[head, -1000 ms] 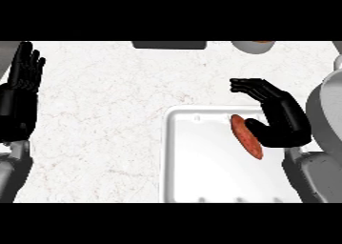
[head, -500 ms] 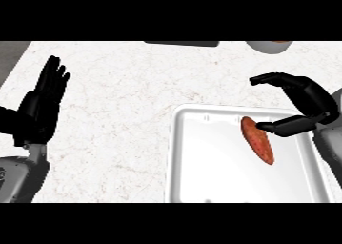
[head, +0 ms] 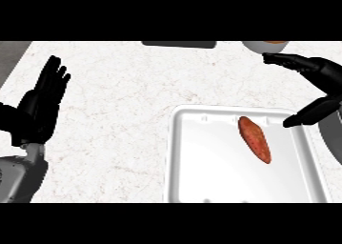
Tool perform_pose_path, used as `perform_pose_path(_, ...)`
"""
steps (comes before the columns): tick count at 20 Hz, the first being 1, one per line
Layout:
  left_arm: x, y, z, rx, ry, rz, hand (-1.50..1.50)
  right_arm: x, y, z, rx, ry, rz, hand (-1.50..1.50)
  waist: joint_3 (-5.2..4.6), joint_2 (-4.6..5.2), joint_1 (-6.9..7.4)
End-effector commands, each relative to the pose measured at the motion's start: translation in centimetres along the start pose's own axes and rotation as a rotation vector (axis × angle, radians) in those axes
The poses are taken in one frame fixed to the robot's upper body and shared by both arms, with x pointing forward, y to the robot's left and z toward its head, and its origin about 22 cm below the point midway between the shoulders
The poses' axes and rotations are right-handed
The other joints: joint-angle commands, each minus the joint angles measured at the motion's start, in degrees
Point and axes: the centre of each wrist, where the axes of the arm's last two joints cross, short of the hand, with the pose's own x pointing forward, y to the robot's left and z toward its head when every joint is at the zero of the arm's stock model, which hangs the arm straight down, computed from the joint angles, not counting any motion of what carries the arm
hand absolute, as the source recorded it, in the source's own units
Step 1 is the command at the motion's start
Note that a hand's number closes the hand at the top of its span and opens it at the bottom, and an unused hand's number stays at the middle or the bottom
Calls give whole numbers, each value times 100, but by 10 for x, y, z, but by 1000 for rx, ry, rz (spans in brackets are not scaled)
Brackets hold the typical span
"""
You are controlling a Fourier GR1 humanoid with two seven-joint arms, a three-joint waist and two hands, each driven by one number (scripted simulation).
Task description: Pick the sweet potato from the tray and place it in the pot
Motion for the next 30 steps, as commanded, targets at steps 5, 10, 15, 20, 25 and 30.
perform_pose_path(5, -11, -2, 6, 7, 25, 2, 0, 34, -7, -28, 502, 68, 175, -150, -13, -45, -93)
perform_pose_path(10, 9, 9, 0, 20, 19, -8, 0, 35, 14, -44, 679, 125, 289, -150, -14, -75, -181)
perform_pose_path(15, -10, 20, -1, 57, 20, -14, 0, 22, 42, -50, 764, 153, 331, -150, -21, -81, -309)
perform_pose_path(20, -13, 3, 17, 66, 18, 0, 0, 21, 49, -59, 769, 142, 309, -150, -20, -109, -316)
perform_pose_path(25, 1, 21, 13, 47, 30, -3, 0, -5, 75, -38, 768, 176, 360, -150, -18, -108, -336)
perform_pose_path(30, -18, 14, 5, 67, 32, -9, 0, -16, 73, -55, 753, 217, 428, -150, -19, -89, -325)
